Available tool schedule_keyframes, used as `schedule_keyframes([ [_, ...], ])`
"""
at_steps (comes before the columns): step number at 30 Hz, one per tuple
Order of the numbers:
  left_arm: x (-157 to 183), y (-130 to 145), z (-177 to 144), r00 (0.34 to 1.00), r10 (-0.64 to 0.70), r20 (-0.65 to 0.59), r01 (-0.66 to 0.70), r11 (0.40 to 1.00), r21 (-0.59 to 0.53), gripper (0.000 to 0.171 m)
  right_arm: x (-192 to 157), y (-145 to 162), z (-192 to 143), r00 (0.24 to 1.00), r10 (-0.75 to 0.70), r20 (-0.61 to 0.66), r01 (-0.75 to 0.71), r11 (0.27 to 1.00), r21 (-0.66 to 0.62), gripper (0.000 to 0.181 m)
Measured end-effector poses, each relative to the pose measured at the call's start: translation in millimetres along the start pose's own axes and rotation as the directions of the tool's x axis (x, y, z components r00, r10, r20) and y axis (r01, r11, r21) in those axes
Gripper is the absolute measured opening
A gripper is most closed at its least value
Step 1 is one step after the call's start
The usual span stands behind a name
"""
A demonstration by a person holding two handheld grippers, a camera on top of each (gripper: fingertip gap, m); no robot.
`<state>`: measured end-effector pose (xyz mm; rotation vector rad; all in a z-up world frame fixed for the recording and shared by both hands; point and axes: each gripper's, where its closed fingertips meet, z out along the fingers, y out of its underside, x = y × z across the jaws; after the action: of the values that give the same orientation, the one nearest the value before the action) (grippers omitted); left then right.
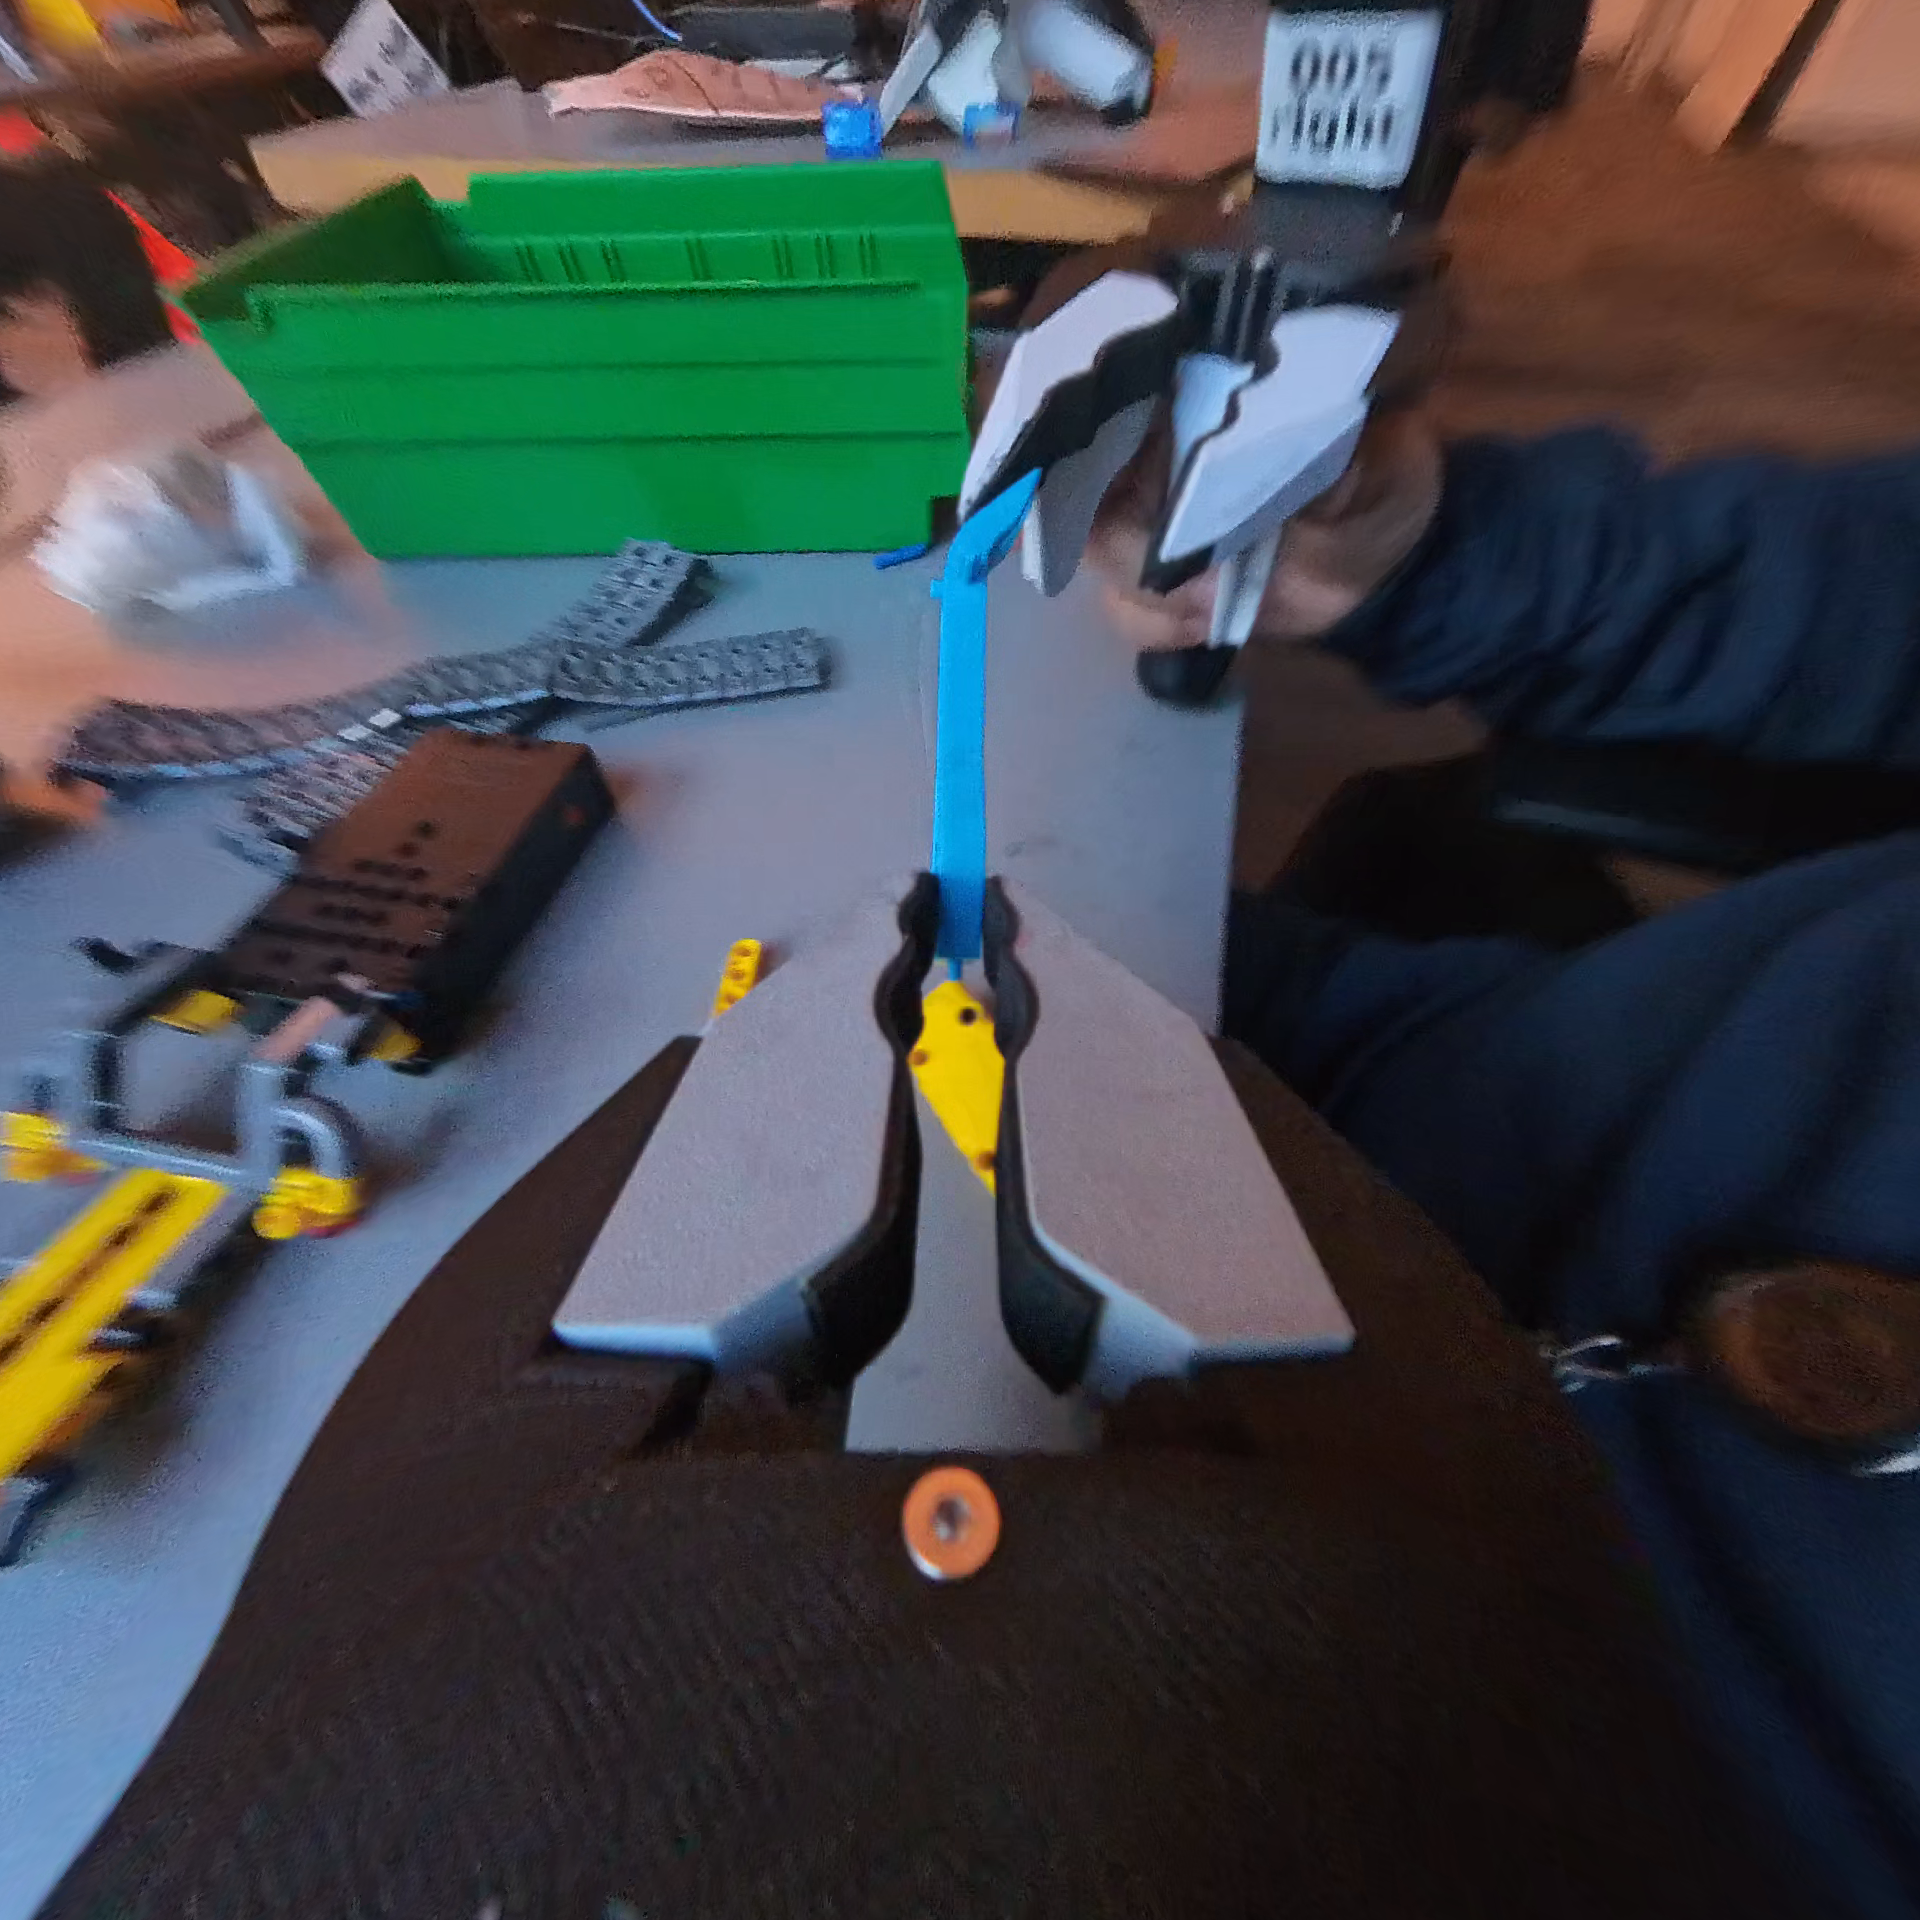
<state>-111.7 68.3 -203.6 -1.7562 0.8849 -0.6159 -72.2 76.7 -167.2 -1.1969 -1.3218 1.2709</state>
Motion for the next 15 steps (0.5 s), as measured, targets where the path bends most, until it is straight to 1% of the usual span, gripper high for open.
schedule_keyframes([
  [3,6,-3,0,0.976,-0.184,-0.115,0.19,0.981,0.044,0.007,5,-4,0,0.999,0.051,0.006,-0.051,0.998,0.025,0.033],
  [4,6,-6,0,0.963,-0.229,-0.142,0.24,0.968,0.069,0.007,7,-4,1,0.997,0.072,0.003,-0.072,0.997,0.023,0.038],
  [6,7,-13,-3,0.927,-0.312,-0.205,0.338,0.935,0.104,0.007,13,-1,3,0.994,0.11,-0.023,-0.11,0.994,0.001,0.054],
  [8,8,-16,-4,0.896,-0.367,-0.252,0.404,0.908,0.114,0.007,17,-1,5,0.987,0.158,-0.022,-0.158,0.987,0.002,0.057],
  [9,10,-15,-3,0.885,-0.378,-0.271,0.418,0.902,0.105,0.007,17,0,7,0.982,0.19,-0.007,-0.19,0.982,-0.004,0.055],
  [10,12,-13,-2,0.881,-0.382,-0.279,0.421,0.902,0.093,0.007,15,2,10,0.975,0.221,0.011,-0.22,0.975,-0.02,0.048],
  [11,14,-11,1,0.879,-0.384,-0.281,0.42,0.904,0.077,0.007,11,6,15,0.969,0.244,0.038,-0.243,0.969,-0.046,0.047],
  [12,17,-11,2,0.88,-0.379,-0.286,0.413,0.908,0.07,0.007,8,10,21,0.965,0.256,0.052,-0.252,0.964,-0.081,0.047],
  [13,18,-12,2,0.886,-0.366,-0.284,0.401,0.913,0.072,0.007,6,15,25,0.966,0.254,0.053,-0.246,0.962,-0.119,0.042],
  [15,17,-10,4,0.902,-0.351,-0.253,0.377,0.924,0.064,0.007,-3,18,31,0.969,0.23,0.085,-0.216,0.965,-0.152,0.019],
])
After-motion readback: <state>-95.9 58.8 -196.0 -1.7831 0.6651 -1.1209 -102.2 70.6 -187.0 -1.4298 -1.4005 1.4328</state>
